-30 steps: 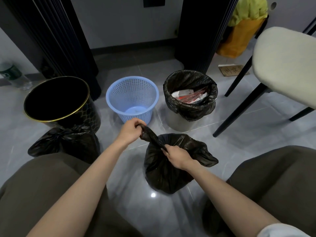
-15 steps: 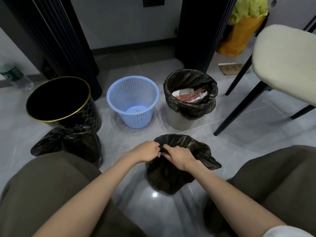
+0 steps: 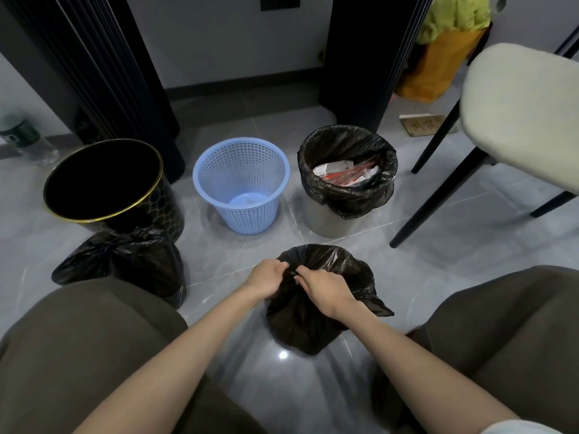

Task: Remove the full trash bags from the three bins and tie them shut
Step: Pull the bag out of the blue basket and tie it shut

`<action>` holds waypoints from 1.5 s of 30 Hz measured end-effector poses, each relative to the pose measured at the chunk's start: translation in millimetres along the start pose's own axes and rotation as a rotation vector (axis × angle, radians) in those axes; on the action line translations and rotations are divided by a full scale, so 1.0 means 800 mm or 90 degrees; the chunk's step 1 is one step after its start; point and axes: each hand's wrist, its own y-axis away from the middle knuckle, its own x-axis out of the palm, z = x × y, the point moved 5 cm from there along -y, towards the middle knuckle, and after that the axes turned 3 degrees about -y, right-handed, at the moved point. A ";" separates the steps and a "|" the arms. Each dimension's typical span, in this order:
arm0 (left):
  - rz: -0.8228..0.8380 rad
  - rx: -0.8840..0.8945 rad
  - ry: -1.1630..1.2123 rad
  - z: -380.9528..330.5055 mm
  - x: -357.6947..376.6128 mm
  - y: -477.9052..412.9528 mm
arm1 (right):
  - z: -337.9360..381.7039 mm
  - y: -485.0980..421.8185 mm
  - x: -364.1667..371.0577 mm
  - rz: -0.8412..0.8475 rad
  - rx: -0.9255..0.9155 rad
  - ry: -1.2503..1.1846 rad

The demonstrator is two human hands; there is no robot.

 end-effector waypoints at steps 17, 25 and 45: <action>0.209 -0.325 0.756 -0.004 0.006 0.013 | 0.003 0.003 0.000 -0.038 0.006 -0.039; 0.043 0.040 -0.122 0.003 -0.015 0.003 | -0.006 0.001 -0.006 -0.051 0.033 -0.067; -0.001 -0.098 0.724 -0.001 -0.062 0.006 | 0.031 -0.022 0.002 -0.018 -0.011 -0.182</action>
